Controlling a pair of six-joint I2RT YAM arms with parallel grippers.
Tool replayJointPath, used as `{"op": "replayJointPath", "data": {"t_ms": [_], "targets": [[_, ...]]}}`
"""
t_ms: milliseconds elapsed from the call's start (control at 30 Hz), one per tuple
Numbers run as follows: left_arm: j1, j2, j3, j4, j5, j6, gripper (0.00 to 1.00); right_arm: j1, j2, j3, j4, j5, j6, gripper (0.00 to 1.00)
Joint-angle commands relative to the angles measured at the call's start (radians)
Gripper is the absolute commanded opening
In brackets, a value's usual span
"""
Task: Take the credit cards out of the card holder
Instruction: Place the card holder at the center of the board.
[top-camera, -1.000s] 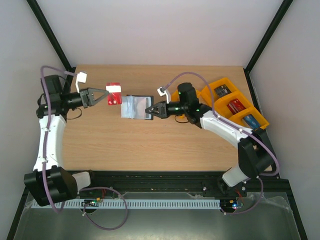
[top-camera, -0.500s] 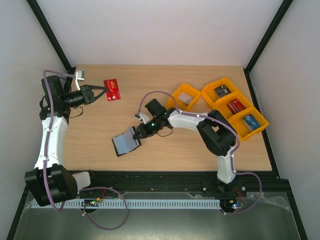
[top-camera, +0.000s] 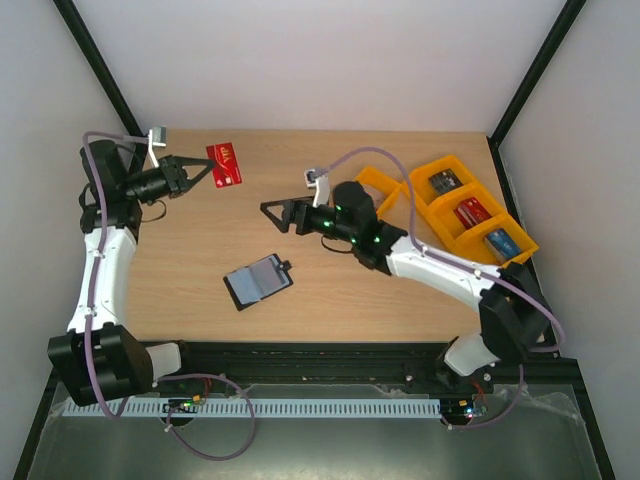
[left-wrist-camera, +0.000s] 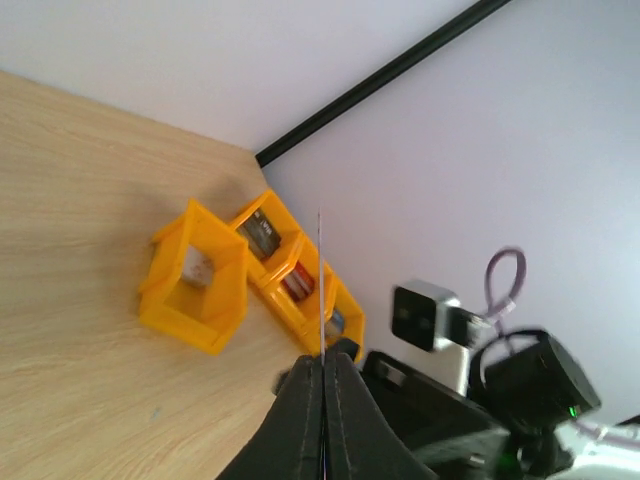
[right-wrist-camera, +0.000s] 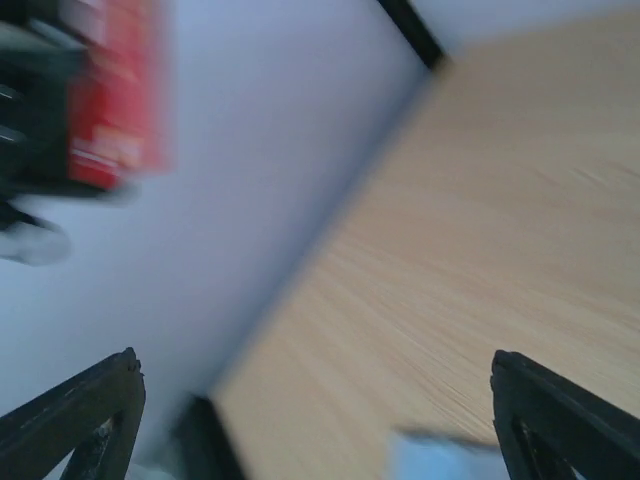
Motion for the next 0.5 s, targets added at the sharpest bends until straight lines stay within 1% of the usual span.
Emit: {"op": "replayJointPath", "data": {"t_ms": [0,33,67,133,200,300,400,467], "targets": [[-0.006,0.005,0.055,0.156,-0.003,-0.186,0.02,0.019,-0.033,-0.216,0.936,0.028,0.515,0.9],[-0.008,0.005,0.056,0.18,-0.008,-0.215,0.02,0.019,-0.008,-0.226,1.035,0.067,0.607,0.87],[-0.012,0.007,0.059,0.198,-0.016,-0.236,0.02,0.02,0.025,-0.22,1.099,0.099,0.683,0.82],[-0.016,0.007,0.063,0.223,-0.021,-0.267,0.02,0.029,0.094,-0.185,1.188,0.131,0.805,0.75],[-0.02,0.01,0.066,0.245,-0.022,-0.29,0.02,0.049,0.167,-0.139,1.246,0.15,0.874,0.72],[-0.025,0.012,0.07,0.26,-0.032,-0.3,0.02,0.081,0.229,-0.041,1.285,0.143,0.889,0.71],[-0.034,0.012,0.064,0.262,-0.037,-0.3,0.02,0.107,0.265,0.037,1.271,0.129,0.856,0.71],[-0.041,0.009,0.054,0.265,-0.038,-0.301,0.02,0.112,0.287,0.071,1.247,0.132,0.865,0.68]]}}
